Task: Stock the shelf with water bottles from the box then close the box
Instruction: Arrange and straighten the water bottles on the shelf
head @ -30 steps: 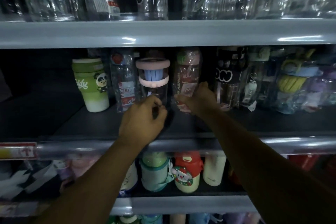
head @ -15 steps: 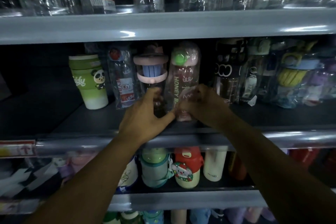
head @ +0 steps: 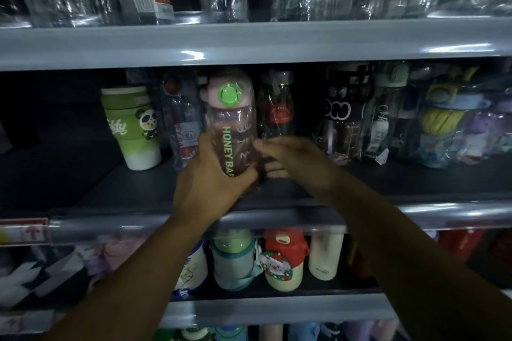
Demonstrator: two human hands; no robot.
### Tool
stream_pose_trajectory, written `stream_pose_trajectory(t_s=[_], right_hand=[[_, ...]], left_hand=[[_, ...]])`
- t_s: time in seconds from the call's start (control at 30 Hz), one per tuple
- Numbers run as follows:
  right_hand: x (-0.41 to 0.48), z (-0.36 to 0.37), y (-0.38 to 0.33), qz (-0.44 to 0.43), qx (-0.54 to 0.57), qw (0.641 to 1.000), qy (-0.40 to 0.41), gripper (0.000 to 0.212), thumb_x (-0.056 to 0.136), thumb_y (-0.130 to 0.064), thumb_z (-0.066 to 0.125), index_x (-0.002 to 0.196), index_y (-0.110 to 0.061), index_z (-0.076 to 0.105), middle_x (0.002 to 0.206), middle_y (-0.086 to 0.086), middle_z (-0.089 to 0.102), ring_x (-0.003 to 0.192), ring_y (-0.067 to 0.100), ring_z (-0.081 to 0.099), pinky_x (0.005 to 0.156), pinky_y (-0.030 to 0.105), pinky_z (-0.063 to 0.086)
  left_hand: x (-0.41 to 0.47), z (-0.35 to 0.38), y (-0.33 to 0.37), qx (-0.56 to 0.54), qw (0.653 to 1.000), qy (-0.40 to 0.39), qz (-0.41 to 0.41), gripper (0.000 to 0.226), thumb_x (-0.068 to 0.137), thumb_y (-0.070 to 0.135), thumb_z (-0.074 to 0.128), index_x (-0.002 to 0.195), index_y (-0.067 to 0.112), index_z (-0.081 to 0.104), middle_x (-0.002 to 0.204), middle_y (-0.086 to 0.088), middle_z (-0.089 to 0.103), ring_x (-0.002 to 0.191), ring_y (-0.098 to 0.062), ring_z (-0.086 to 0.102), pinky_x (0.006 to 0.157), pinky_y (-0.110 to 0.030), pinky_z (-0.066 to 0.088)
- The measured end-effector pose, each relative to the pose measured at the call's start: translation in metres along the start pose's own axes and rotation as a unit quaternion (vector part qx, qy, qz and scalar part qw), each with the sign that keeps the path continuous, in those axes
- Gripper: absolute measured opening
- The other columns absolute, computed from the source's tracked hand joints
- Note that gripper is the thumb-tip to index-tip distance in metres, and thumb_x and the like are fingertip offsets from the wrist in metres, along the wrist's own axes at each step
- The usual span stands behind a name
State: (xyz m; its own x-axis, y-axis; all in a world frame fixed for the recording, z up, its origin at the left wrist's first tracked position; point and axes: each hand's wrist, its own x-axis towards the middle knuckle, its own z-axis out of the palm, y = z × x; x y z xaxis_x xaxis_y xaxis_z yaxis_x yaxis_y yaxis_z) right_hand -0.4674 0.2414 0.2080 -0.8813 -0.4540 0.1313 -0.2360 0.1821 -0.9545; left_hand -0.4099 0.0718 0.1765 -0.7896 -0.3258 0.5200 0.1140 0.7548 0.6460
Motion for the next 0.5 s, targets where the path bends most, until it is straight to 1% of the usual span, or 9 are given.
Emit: stream_pose_trajectory(t_s=[0.07,0.1,0.13,0.17,0.23,0.3,0.33,0.4,0.5], right_hand=[[0.018,-0.010,0.011,0.002,-0.064,0.991,0.118,0.035,0.092,-0.038,0.072,0.093,-0.003,0.074,0.087,0.011,0.076,0.082,0.021,0.070,0.083,0.043,0.061],[0.031,-0.018,0.017,0.009,-0.120,0.980,0.160,0.032,0.090,-0.036,0.074,0.082,-0.005,0.072,0.073,0.005,0.072,0.072,0.018,0.066,0.071,0.040,0.060],[0.040,-0.024,0.020,0.018,-0.167,0.968,0.187,0.027,0.088,-0.035,0.076,0.080,-0.009,0.071,0.070,-0.001,0.070,0.070,0.017,0.064,0.063,0.033,0.054],[0.049,-0.027,0.020,0.026,-0.195,0.960,0.201,0.026,0.085,-0.035,0.078,0.094,-0.011,0.072,0.082,-0.001,0.072,0.080,0.019,0.067,0.066,0.027,0.049],[0.068,-0.031,0.021,0.046,-0.207,0.955,0.209,0.064,0.083,-0.033,0.080,0.134,-0.005,0.054,0.125,0.007,0.066,0.113,0.027,0.064,0.081,0.025,0.043],[0.082,-0.028,0.022,0.059,-0.163,0.962,0.211,0.085,0.084,-0.029,0.081,0.148,-0.001,0.032,0.142,0.013,0.054,0.128,0.031,0.055,0.089,0.027,0.039],[0.090,-0.026,0.024,0.066,-0.139,0.967,0.204,0.089,0.084,-0.028,0.082,0.149,-0.001,0.027,0.143,0.014,0.053,0.128,0.031,0.055,0.093,0.027,0.040],[0.107,-0.022,0.032,0.065,-0.112,0.971,0.202,0.089,0.079,-0.030,0.085,0.147,-0.002,0.035,0.137,0.012,0.059,0.120,0.029,0.061,0.101,0.030,0.046],[0.118,-0.020,0.034,0.062,-0.109,0.970,0.210,0.069,0.080,-0.029,0.084,0.137,-0.006,0.052,0.121,0.007,0.066,0.102,0.023,0.064,0.086,0.026,0.048]], left_hand=[[0.001,0.001,0.001,0.004,1.000,0.013,-0.013,0.081,0.072,0.062,0.079,0.133,0.029,0.037,0.105,0.012,0.059,0.091,-0.018,0.063,0.082,-0.035,0.052],[0.002,0.002,0.000,0.005,1.000,0.018,-0.015,0.080,0.073,0.060,0.079,0.133,0.028,0.036,0.105,0.012,0.058,0.091,-0.019,0.062,0.082,-0.034,0.051],[0.002,0.002,0.000,0.008,1.000,0.021,-0.017,0.079,0.073,0.059,0.079,0.133,0.028,0.036,0.105,0.011,0.058,0.090,-0.019,0.061,0.081,-0.034,0.050],[0.002,0.003,0.000,0.014,0.999,0.023,-0.018,0.078,0.073,0.059,0.079,0.132,0.027,0.036,0.105,0.010,0.058,0.089,-0.020,0.060,0.081,-0.033,0.049],[0.003,0.003,-0.001,0.025,0.999,0.026,-0.017,0.077,0.073,0.058,0.078,0.129,0.026,0.037,0.104,0.009,0.056,0.087,-0.019,0.056,0.079,-0.033,0.047],[0.004,0.004,-0.002,0.028,0.999,0.029,-0.016,0.075,0.072,0.058,0.078,0.127,0.026,0.038,0.102,0.009,0.056,0.086,-0.019,0.055,0.078,-0.032,0.045],[0.005,0.004,-0.003,0.026,0.999,0.029,-0.015,0.074,0.072,0.058,0.078,0.125,0.027,0.038,0.102,0.010,0.056,0.086,-0.019,0.056,0.078,-0.033,0.045],[0.005,0.005,-0.003,0.023,0.999,0.028,-0.013,0.073,0.071,0.058,0.078,0.124,0.028,0.037,0.102,0.010,0.057,0.085,-0.018,0.055,0.078,-0.033,0.044],[0.006,0.006,-0.004,0.024,0.999,0.027,-0.010,0.073,0.071,0.060,0.076,0.124,0.029,0.036,0.103,0.010,0.056,0.086,-0.017,0.054,0.078,-0.031,0.043]])
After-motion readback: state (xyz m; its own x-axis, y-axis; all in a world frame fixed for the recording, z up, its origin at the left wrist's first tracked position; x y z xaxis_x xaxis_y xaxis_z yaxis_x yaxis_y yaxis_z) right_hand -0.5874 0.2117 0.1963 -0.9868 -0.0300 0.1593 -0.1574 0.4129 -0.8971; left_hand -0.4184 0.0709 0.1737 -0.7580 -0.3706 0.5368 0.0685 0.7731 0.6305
